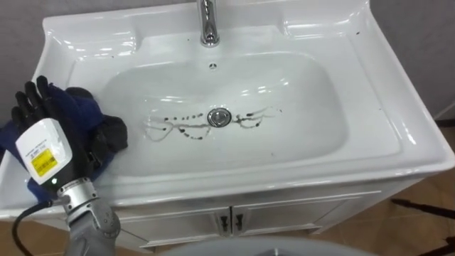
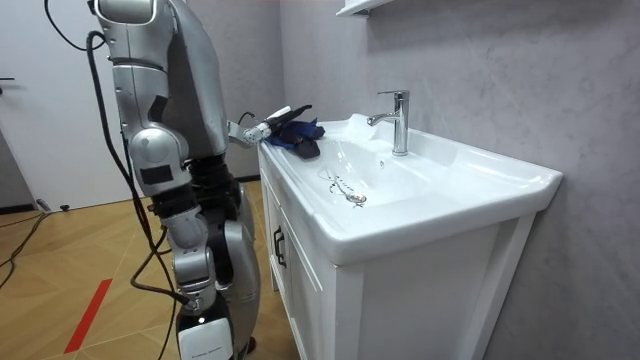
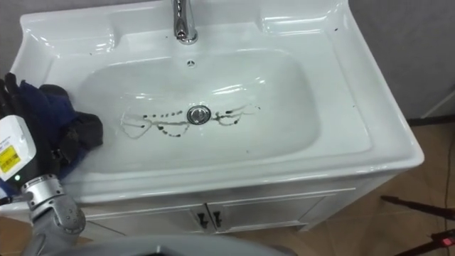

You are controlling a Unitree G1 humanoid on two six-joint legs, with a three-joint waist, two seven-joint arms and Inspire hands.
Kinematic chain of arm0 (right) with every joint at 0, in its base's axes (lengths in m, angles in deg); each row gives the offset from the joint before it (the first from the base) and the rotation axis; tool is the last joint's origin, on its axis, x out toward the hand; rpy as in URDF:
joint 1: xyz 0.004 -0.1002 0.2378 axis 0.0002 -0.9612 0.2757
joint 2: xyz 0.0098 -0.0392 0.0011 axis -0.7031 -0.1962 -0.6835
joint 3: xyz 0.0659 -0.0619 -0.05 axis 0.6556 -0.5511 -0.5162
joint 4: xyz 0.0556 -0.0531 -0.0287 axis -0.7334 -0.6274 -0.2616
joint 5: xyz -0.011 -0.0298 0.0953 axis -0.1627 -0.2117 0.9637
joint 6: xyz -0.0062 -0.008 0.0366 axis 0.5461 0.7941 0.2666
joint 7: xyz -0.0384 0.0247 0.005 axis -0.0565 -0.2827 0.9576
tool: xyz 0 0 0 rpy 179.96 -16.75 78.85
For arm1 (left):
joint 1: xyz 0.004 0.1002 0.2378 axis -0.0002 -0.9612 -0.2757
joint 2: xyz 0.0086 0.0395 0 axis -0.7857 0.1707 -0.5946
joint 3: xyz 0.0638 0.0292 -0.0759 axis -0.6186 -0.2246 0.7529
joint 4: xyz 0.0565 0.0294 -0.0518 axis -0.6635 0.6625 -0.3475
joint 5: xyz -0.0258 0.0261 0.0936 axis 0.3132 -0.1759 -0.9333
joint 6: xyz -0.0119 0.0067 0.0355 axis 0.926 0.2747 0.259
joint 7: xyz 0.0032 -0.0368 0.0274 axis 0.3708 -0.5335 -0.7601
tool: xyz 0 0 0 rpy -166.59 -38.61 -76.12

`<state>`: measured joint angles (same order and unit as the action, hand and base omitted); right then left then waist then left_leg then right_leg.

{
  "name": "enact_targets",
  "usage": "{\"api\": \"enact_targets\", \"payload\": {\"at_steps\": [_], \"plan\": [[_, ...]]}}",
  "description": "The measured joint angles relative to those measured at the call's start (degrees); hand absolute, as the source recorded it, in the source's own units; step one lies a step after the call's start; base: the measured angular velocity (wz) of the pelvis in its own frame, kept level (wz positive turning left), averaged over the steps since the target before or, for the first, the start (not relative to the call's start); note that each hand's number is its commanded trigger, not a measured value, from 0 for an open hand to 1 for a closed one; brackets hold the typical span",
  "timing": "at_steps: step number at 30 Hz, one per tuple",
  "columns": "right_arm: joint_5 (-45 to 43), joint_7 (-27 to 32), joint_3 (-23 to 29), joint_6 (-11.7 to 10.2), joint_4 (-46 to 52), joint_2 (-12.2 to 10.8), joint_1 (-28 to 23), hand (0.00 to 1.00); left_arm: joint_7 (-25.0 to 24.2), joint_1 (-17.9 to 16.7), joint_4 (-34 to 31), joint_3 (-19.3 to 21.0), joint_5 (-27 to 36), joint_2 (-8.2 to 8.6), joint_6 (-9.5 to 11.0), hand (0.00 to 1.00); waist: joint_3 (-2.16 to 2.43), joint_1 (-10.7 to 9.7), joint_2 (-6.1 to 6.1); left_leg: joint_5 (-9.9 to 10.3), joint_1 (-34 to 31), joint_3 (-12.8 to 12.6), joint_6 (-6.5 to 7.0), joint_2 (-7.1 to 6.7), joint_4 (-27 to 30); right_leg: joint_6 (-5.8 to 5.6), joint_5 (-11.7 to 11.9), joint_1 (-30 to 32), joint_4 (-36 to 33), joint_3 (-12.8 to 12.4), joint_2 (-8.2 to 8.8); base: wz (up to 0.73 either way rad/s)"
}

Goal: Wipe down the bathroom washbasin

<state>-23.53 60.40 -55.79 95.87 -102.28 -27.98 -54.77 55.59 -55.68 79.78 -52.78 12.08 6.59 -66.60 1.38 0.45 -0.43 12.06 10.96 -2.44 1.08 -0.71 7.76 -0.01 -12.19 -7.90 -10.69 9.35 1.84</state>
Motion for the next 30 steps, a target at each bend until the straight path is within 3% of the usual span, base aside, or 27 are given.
{"api": "enact_targets", "payload": {"at_steps": [3, 11, 24, 30], "plan": [[-0.61, 0.05, 0.00, 0.67, 0.00, -0.09, -0.39, 0.00, -0.04, 0.06, 0.81, -0.01, 1.52, -0.59, 0.03, 0.00, 0.01, 0.52, 0.02, -0.18, 0.71, -0.68, -0.28, 0.14, -0.01, 0.19, -0.04, -0.27, -0.06, -1.39, -0.36, -0.16], [-2.22, 0.36, 0.07, 2.94, 0.04, -0.14, -1.04, 0.00, -0.04, 0.11, 1.65, -0.04, 3.79, -1.21, 0.02, 0.00, 0.21, 0.53, 0.19, -0.37, 0.88, -0.69, -0.54, 0.36, 0.00, 0.52, 0.15, -0.18, -0.14, -1.67, -0.64, -0.03], [-2.50, 2.76, 2.74, 3.08, 0.26, -0.18, -0.64, 0.00, 0.17, 1.67, 4.49, 1.20, 6.01, -1.18, 0.12, 0.00, 0.33, 0.16, 0.36, -0.79, 0.54, -0.54, -1.22, 1.05, 0.01, 1.43, 0.32, -0.05, -0.11, -0.80, -0.98, 0.01], [-2.89, 3.57, 3.27, 3.07, 0.35, -0.12, -0.90, 0.00, 1.34, 1.66, 7.51, 1.56, 10.03, -2.41, 1.73, 0.00, 0.53, 0.21, 0.64, -1.45, 0.86, -0.64, -1.82, 1.37, 0.02, 2.12, 0.27, -0.05, -0.25, -1.74, -1.20, -0.09]]}}
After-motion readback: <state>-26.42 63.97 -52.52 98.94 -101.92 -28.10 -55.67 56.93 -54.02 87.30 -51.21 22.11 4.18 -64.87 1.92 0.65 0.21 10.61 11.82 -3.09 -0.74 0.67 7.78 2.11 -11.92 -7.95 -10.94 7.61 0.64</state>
